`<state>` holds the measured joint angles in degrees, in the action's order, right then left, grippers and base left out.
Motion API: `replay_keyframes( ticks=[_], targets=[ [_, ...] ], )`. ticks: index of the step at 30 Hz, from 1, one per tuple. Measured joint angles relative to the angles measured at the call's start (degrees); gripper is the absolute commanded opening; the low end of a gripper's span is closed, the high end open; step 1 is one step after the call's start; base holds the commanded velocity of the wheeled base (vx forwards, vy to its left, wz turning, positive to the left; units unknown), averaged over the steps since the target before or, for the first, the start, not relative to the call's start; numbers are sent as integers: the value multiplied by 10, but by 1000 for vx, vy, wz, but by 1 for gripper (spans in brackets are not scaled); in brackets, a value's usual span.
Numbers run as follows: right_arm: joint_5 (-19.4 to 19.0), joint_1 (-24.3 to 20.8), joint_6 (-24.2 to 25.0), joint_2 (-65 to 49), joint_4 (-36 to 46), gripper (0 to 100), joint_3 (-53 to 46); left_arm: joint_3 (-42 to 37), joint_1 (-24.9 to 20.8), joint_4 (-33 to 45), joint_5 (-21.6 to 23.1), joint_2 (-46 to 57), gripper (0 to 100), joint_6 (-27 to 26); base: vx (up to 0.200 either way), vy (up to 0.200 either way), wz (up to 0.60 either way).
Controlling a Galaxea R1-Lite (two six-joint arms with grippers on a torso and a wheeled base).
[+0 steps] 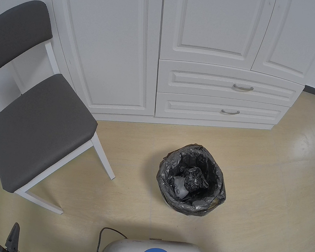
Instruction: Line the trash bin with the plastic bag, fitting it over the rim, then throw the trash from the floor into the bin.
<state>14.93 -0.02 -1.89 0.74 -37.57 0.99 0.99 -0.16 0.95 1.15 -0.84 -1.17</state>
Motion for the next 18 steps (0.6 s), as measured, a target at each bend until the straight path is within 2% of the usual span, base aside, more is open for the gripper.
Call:
replay_keyframes(
  ticks=[3, 13, 18],
  targets=[
    [1, 0, 0, 0, 53, 100, 0, 0, 0, 0, 0, 0, 100, 0, 0, 0, 0],
    [-2, 0, 11, 1, 305, 100, 0, 0, 0, -1, 0, 0, 100, 0, 0, 0, 0],
    [-30, 0, 12, 1, 337, 100, 0, 0, 0, 0, 0, 0, 100, 0, 0, 0, 0]
  ],
)
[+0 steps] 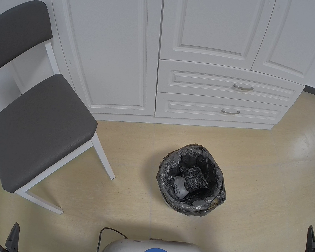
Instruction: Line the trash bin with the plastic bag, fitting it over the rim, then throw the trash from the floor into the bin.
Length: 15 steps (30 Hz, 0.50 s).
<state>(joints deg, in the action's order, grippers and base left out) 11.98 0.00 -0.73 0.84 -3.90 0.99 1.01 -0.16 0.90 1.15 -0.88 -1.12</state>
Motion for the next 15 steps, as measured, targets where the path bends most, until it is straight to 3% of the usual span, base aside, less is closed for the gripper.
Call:
replay_keyframes(
  ticks=[9, 15],
  targets=[
    [-85, 0, 1, 0, 5, 100, 0, 0, 0, 0, 0, 0, 100, 0, 0, 0, 0],
    [-118, 0, -8, 0, 28, 100, 0, 0, 0, -2, 1, 0, 100, 0, 0, 0, 0]
  ],
)
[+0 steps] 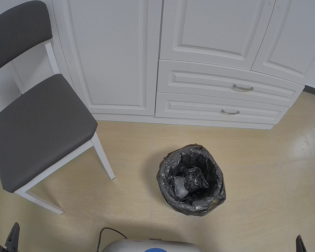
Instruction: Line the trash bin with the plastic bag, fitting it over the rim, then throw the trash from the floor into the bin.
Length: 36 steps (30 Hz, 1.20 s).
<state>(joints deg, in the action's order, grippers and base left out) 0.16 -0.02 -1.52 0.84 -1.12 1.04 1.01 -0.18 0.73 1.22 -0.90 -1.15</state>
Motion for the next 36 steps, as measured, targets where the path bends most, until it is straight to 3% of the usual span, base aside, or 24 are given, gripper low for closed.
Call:
replay_keyframes(
  ticks=[36],
  targets=[
    [-9, 0, 3, 1, 15, 100, 0, 0, 0, -2, -1, 0, 100, 1, 0, 0, 0]
  ],
)
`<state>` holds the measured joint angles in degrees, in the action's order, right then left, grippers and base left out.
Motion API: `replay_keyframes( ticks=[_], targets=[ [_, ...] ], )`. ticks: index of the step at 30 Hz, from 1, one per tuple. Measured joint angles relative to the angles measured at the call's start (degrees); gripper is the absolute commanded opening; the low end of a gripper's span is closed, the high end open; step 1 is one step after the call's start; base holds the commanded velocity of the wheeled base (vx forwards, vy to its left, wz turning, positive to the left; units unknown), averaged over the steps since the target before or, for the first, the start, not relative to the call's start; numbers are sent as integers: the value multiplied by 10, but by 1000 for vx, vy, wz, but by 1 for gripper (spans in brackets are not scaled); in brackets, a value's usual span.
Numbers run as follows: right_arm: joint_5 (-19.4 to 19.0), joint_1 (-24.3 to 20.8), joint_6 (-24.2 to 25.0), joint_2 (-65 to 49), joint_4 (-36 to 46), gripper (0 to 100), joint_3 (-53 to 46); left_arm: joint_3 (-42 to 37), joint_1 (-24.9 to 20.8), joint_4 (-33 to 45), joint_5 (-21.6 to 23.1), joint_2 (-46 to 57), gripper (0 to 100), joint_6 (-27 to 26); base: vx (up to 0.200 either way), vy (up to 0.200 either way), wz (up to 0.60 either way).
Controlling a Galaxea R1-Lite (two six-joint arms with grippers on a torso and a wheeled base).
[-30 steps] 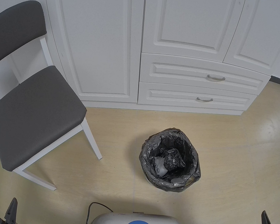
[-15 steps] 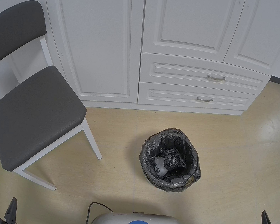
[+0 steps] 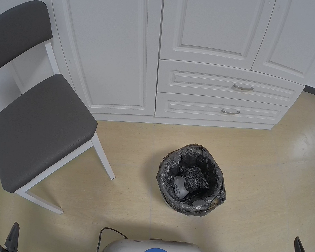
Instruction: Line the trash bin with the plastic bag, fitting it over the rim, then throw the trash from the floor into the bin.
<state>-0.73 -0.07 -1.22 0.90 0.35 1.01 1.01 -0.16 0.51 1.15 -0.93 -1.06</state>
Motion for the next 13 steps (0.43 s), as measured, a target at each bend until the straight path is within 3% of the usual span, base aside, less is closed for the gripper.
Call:
replay_keyframes(
  ticks=[13],
  targets=[
    [0, 1, -5, 0, 1, 100, 0, 0, 0, 0, 0, 0, 100, 0, 0, 0, 0]
  ],
)
